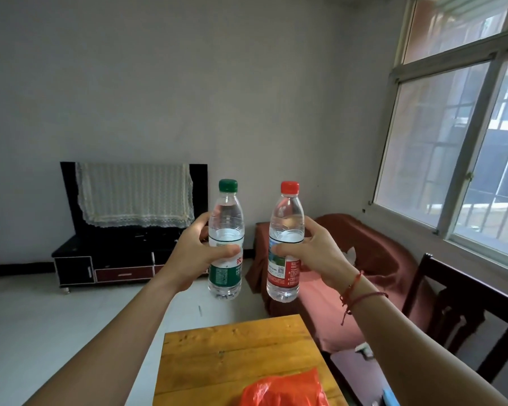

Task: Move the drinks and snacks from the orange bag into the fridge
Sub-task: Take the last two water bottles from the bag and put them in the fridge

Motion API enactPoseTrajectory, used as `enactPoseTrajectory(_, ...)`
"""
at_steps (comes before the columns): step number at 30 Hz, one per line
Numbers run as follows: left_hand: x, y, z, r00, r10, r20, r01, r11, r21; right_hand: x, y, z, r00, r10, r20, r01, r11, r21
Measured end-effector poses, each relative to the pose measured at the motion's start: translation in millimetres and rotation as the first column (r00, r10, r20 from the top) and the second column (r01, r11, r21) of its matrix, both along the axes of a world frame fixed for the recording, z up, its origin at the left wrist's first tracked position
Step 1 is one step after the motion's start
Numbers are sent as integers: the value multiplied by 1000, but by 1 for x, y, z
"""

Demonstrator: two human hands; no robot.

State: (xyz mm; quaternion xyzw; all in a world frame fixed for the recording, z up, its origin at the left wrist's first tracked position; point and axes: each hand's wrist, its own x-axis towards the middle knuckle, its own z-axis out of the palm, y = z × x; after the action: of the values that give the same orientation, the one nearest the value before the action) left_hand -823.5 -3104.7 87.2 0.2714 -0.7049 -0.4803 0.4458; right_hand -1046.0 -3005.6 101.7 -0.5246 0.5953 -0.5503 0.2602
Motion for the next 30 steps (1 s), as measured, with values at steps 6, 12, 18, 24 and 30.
enactPoseTrajectory(6,6,0,-3,999,43,10,-43,999,17,1,-5,-3,999,29,20,-28,1000,-3)
enactPoseTrajectory(12,31,9,-7,989,149,10,-150,989,12,15,-20,-6,993,117,6,-117,993,-3)
enactPoseTrajectory(18,85,29,-11,951,310,11,-310,950,36,59,-42,-13,966,259,7,-258,966,-20)
enactPoseTrajectory(24,161,63,2,880,474,9,-474,879,47,131,-62,-10,913,408,-19,-408,913,-2)
enactPoseTrajectory(30,259,112,12,764,644,35,-645,764,4,234,-60,-5,823,567,-31,-568,823,-13)
